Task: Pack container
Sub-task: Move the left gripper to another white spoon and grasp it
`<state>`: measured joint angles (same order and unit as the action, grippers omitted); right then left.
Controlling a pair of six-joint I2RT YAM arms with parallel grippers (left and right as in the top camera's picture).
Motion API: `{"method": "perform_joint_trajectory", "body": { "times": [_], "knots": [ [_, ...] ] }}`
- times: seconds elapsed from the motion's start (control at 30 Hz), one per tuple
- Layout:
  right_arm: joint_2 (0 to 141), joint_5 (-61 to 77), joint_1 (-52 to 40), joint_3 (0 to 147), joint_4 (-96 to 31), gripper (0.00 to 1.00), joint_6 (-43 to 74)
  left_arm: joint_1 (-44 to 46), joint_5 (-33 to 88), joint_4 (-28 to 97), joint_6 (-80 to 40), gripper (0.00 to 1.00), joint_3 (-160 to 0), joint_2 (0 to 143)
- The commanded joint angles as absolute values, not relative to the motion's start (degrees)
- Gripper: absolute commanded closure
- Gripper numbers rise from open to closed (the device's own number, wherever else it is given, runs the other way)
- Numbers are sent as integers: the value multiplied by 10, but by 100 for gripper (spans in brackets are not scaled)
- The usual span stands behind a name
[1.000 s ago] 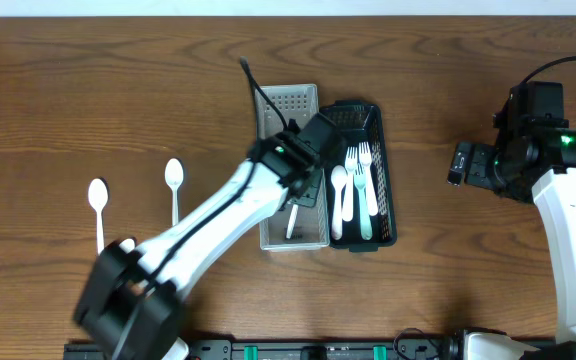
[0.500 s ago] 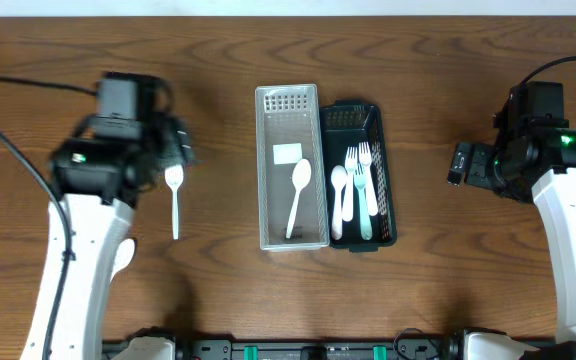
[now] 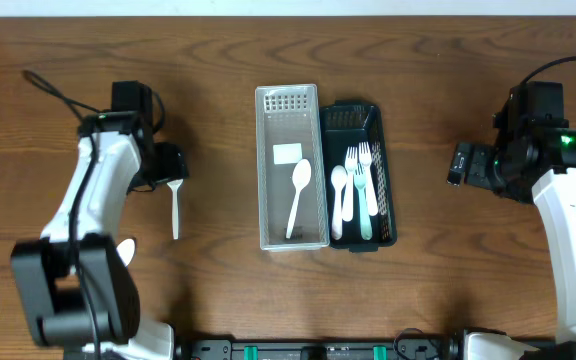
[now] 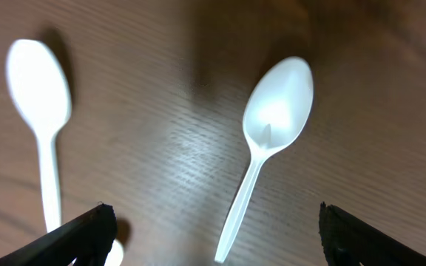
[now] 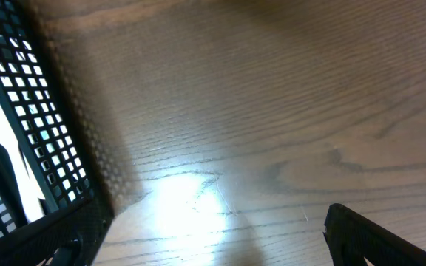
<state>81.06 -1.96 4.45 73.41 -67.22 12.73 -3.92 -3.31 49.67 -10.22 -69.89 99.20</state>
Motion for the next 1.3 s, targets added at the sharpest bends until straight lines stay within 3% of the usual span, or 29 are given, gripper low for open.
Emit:
{"method": "perform_joint_trajectory", "body": {
  "times": [0.0,0.4,1.27],
  "knots": [
    [809,-19,50,734,-672,1,119,-41,-15,491,-61,10,-699,1029],
    [809,-19,50,734,-671,1,119,-41,59,467,1,11,-697,1105],
    [809,-19,50,734,-672,1,117,-41,60,436,3,13,-664,1117]
  ]
}}
